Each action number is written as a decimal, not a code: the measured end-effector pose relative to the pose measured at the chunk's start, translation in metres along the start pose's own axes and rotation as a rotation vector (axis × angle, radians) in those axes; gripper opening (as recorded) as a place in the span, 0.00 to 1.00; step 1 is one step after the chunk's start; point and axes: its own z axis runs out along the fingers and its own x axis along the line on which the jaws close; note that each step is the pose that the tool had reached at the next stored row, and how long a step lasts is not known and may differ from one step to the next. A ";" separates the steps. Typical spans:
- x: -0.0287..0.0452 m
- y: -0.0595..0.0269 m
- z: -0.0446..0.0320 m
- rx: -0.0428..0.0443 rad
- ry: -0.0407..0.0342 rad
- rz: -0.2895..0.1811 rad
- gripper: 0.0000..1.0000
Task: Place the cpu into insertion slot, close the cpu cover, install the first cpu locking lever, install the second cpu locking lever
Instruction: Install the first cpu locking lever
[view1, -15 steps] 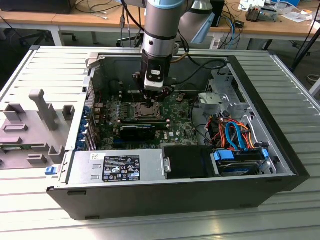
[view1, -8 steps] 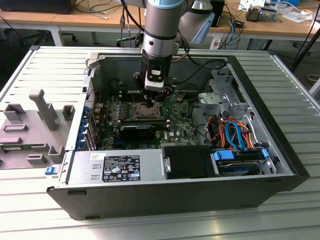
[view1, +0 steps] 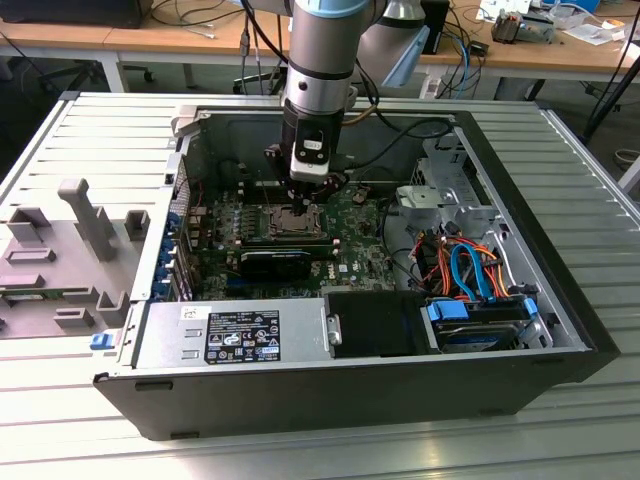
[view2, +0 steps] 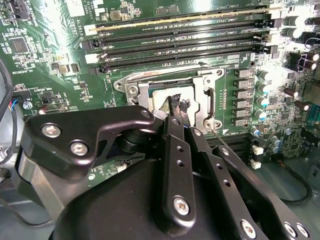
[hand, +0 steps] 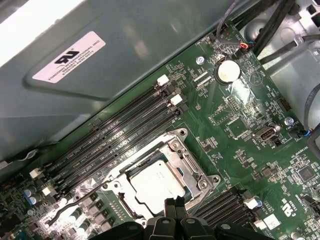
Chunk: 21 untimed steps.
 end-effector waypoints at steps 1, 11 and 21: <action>0.0000 0.0000 0.0000 0.0000 -0.0001 -0.001 0.11; 0.0000 0.0000 0.0000 0.0005 -0.0016 -0.016 0.11; 0.0000 0.0000 0.0000 0.0009 -0.0028 -0.028 0.11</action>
